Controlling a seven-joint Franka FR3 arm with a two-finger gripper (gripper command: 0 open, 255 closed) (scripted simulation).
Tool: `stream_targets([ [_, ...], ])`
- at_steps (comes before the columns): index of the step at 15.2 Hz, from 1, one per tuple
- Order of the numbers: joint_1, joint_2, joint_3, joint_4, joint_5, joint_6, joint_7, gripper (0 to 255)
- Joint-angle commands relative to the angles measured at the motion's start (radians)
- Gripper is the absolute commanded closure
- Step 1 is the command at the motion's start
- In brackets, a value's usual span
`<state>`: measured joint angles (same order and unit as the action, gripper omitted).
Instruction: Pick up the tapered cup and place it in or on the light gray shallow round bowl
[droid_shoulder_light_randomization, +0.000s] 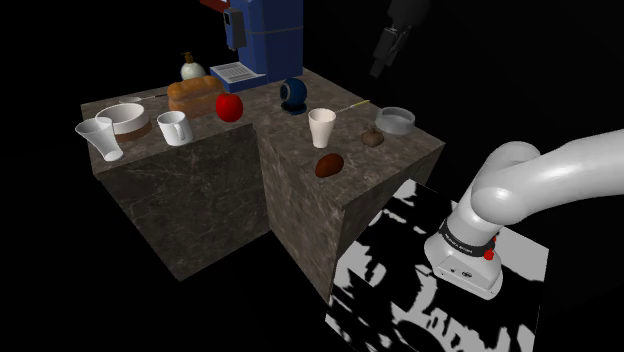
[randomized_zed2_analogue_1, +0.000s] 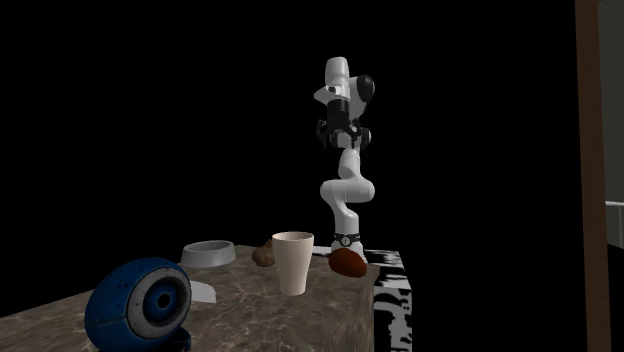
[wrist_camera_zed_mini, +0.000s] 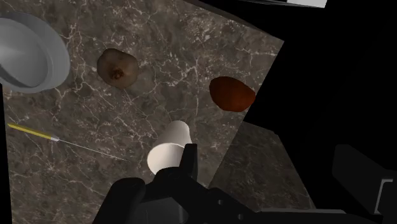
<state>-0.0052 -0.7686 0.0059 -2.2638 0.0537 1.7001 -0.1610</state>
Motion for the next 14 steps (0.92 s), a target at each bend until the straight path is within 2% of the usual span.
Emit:
stream_targets([
  [1, 0.000, 0.000, 0.000, 0.000, 0.000, 0.000, 0.000, 0],
  [7, -0.010, 0.178, -0.065, 0.008, 0.000, 0.125, -0.071, 0],
  [14, -0.015, 0.417, -0.136, 0.073, 0.026, 0.244, -0.159, 0],
])
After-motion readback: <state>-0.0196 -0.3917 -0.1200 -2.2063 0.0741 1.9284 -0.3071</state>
